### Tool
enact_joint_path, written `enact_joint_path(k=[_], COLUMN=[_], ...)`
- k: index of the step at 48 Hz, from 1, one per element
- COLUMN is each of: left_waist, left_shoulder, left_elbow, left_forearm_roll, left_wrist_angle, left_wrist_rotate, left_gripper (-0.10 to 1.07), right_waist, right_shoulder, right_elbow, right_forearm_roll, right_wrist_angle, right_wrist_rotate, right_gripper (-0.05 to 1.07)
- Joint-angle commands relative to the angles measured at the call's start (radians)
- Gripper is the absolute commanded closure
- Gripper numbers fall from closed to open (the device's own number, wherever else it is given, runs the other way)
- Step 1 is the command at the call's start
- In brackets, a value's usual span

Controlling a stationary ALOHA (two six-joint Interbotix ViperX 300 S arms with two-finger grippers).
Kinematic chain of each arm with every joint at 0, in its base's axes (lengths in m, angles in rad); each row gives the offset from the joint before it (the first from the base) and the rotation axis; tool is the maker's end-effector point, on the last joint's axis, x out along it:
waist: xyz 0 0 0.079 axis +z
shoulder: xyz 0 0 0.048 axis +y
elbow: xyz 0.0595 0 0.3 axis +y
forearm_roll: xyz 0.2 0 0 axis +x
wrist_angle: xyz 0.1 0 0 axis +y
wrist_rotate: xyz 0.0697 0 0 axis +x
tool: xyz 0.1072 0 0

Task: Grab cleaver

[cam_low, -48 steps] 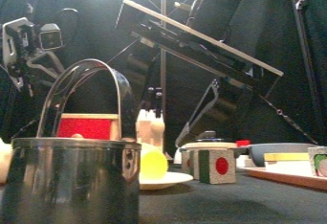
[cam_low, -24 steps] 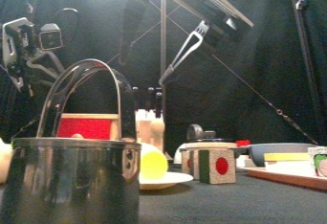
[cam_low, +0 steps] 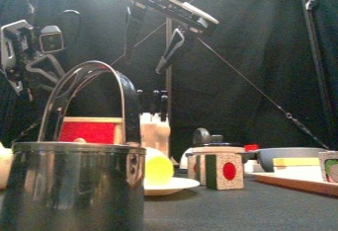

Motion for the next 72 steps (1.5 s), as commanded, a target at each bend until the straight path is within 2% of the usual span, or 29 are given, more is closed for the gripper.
enact_joint_path(k=[1,8,28,50,72], left_waist=[-0.003,-0.002,-0.002,0.005,0.005], left_shoulder=[0.002,0.002,0.002,0.002,0.002], left_elbow=[-0.015,-0.015,-0.015,-0.014,-0.012], left_forearm_roll=[0.002,0.002,0.002,0.002,0.002], left_wrist_angle=[-0.008,-0.011,-0.014,-0.014,-0.014], left_wrist_rotate=[0.002,0.002,0.002,0.002,0.002], left_gripper=[0.39,0.39,0.39,0.39,0.39], right_waist=[-0.04,-0.092,-0.195,-0.222,-0.25], right_shoulder=[-0.043,-0.018,0.023,0.063,0.086], right_elbow=[-0.063,-0.107,-0.149,-0.166,-0.17], right_forearm_roll=[-0.012,-0.018,0.043,0.061,0.066], right_wrist_angle=[0.006,-0.011,-0.048,-0.043,-0.04], right_wrist_rotate=[-0.074,-0.155,-0.16,-0.155,-0.158], right_gripper=[0.11,0.12,0.13,0.18,0.18])
